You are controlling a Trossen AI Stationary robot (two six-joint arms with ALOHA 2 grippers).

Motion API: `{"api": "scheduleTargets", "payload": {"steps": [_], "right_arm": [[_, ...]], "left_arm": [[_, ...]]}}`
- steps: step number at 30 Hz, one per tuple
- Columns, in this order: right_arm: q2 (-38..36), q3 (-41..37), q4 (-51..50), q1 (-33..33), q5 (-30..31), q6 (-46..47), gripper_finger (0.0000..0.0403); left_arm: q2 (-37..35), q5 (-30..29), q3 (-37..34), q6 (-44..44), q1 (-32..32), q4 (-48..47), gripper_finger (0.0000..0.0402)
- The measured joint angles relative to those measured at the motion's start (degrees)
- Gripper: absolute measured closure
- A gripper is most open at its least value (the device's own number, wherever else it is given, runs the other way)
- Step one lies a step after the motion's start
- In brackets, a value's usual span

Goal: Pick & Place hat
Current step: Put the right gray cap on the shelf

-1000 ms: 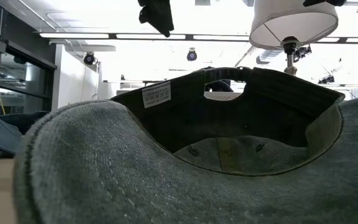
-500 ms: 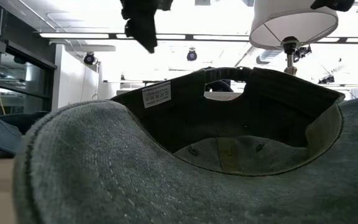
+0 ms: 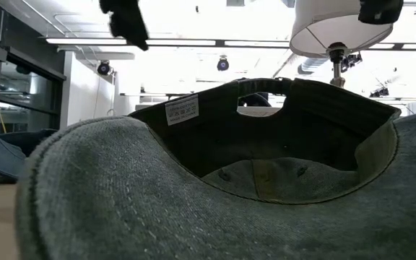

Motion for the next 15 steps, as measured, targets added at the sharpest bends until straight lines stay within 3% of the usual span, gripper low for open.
{"api": "scheduleTargets", "payload": {"steps": [7,15], "right_arm": [[8.60,0.00,-1.11,10.13,1.60,6.32,0.0249],[16.14,-0.04,-3.09,22.35,7.72,18.41,0.0249]], "left_arm": [[-8.13,0.13,-7.17,-1.04,-2.28,6.32,0.0232],[-9.97,1.55,-11.88,-1.02,-2.26,9.14,0.0232]]}}
